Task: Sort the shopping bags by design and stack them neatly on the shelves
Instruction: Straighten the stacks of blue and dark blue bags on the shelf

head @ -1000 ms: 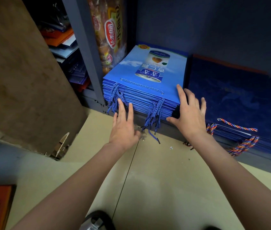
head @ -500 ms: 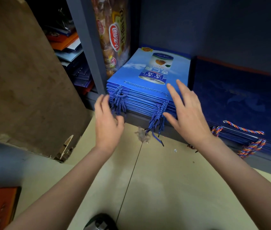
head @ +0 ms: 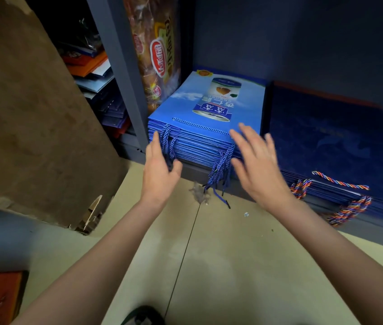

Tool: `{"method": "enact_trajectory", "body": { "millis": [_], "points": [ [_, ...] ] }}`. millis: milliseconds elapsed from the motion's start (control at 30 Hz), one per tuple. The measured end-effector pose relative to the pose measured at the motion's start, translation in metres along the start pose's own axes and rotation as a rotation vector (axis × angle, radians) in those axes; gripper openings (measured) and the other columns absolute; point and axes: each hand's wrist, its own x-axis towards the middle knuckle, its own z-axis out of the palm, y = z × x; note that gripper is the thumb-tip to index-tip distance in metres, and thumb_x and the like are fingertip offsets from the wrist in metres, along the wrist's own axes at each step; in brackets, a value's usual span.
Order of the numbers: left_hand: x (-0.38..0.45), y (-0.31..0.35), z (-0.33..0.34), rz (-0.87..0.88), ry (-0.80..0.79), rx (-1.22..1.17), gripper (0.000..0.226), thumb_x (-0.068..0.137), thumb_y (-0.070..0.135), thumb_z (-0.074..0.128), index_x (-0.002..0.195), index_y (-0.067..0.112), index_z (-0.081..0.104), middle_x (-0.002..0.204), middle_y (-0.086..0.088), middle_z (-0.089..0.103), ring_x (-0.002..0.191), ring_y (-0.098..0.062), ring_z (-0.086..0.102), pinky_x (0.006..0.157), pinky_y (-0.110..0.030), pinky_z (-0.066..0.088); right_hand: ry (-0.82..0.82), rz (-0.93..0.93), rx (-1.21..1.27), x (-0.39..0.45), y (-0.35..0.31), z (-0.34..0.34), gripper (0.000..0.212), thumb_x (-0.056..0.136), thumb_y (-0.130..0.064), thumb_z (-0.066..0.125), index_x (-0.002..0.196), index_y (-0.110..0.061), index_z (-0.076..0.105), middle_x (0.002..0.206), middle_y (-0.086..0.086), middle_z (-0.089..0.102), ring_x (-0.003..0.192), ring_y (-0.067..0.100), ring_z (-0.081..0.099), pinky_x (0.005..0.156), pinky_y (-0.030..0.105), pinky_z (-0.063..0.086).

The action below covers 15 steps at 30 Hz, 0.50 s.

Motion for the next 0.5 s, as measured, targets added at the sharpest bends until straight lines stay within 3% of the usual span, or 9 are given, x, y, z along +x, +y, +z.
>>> {"method": "enact_trajectory", "body": {
  "millis": [100,167,200,267,333,433,500],
  "points": [
    [0.005,-0.006,-0.002,-0.16,0.022,-0.141,0.06,0.087,0.025,0.065,0.137,0.006,0.038,0.12,0.001,0.052,0.111,-0.013,0.051,0.091,-0.016,0.037,0.115,0.13,0.109,-0.016,0.009,-0.017,0.037,0.089,-0.02,0.042,0.122,-0.007,0.054,0.121,0.014,0.051,0.109,0.024,0.041,0.094,0.045,0.037],
    [0.013,-0.002,0.001,-0.298,0.088,-0.208,0.056,0.084,0.031,0.068,0.127,0.002,0.05,0.113,-0.002,0.058,0.108,-0.016,0.055,0.093,-0.024,0.042,0.118,0.136,0.062,-0.031,0.006,-0.012,0.032,0.087,-0.018,0.047,0.118,-0.01,0.055,0.115,0.015,0.051,0.102,0.027,0.043,0.083,0.047,0.041],
    [0.016,0.001,0.002,-0.36,0.112,-0.228,0.049,0.083,0.032,0.069,0.12,0.002,0.055,0.108,-0.003,0.061,0.102,-0.017,0.058,0.09,-0.027,0.043,0.125,0.105,0.004,-0.034,0.004,-0.008,0.031,0.086,-0.015,0.049,0.117,-0.011,0.055,0.116,0.017,0.05,0.103,0.03,0.043,0.084,0.048,0.04],
    [0.021,0.003,0.004,-0.416,0.137,-0.234,0.022,0.084,0.031,0.069,0.085,0.01,0.06,0.079,0.002,0.06,0.072,-0.011,0.056,0.072,-0.026,0.043,0.165,0.024,-0.067,-0.028,-0.002,-0.004,0.031,0.086,-0.011,0.051,0.117,-0.013,0.055,0.121,0.019,0.049,0.108,0.034,0.043,0.091,0.048,0.034],
    [0.026,0.001,0.002,-0.413,0.128,-0.215,0.025,0.083,0.031,0.07,0.071,0.014,0.057,0.066,0.003,0.056,0.06,-0.011,0.05,0.063,-0.025,0.038,0.212,-0.046,-0.048,-0.007,-0.013,-0.005,0.032,0.086,-0.01,0.054,0.118,-0.012,0.057,0.125,0.02,0.049,0.111,0.035,0.044,0.095,0.046,0.032],
    [0.029,-0.001,-0.004,-0.378,0.121,-0.218,0.025,0.08,0.032,0.073,0.088,0.009,0.066,0.078,0.0,0.063,0.072,-0.016,0.056,0.066,-0.023,0.039,0.0,-0.12,-0.018,0.029,-0.038,-0.002,0.047,0.085,-0.009,0.062,0.131,-0.016,0.053,0.135,0.019,0.047,0.122,0.038,0.044,0.101,0.05,0.035],
    [0.03,-0.003,-0.006,-0.335,0.112,-0.192,0.024,0.079,0.032,0.074,0.082,0.009,0.066,0.074,0.0,0.062,0.067,-0.015,0.053,0.063,-0.025,0.039,-0.221,-0.09,-0.103,0.044,-0.047,0.01,0.062,0.09,-0.012,0.058,0.145,-0.025,0.032,0.15,0.012,0.031,0.137,0.033,0.028,0.111,0.047,0.022]
  ]
}}
